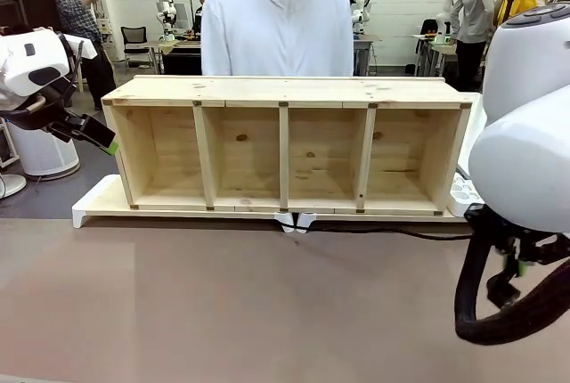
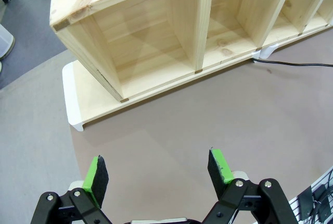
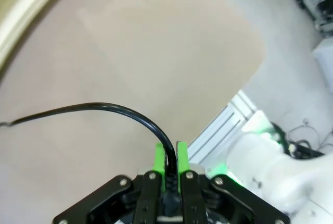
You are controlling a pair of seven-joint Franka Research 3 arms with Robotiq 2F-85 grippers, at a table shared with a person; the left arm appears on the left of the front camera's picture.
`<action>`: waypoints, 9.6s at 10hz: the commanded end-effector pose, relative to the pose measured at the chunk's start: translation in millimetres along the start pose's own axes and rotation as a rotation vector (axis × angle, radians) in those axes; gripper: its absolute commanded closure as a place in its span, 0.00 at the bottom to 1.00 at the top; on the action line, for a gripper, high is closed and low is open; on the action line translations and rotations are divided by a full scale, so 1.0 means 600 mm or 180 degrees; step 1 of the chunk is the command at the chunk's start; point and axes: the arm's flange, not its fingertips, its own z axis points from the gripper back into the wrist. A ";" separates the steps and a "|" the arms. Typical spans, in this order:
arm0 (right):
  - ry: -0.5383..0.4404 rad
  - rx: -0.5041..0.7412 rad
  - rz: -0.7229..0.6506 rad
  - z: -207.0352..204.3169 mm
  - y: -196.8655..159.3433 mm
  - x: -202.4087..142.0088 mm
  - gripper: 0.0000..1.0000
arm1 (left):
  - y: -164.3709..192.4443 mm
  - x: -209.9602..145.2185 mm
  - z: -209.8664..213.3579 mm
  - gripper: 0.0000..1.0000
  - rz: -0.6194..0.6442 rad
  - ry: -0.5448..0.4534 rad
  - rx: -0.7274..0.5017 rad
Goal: Perform cable management.
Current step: Pull the grasped Power Cable to the location of the Power Strip, then release the Power Cable when the human grasps it.
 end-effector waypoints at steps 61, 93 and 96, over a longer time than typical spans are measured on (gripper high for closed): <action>-0.0246 0.0378 0.1933 0.014 0.208 0.578 0.89 | 0.001 0.000 0.000 0.00 0.0024 -0.0001 0.0001; -0.0248 0.0379 0.1927 0.015 0.208 0.578 0.00 | 0.001 0.000 0.000 0.00 0.0024 -0.0001 0.0001; -0.0248 0.0379 0.1927 0.015 0.208 0.578 0.00 | 0.001 0.000 0.000 0.00 0.0024 -0.0001 0.0001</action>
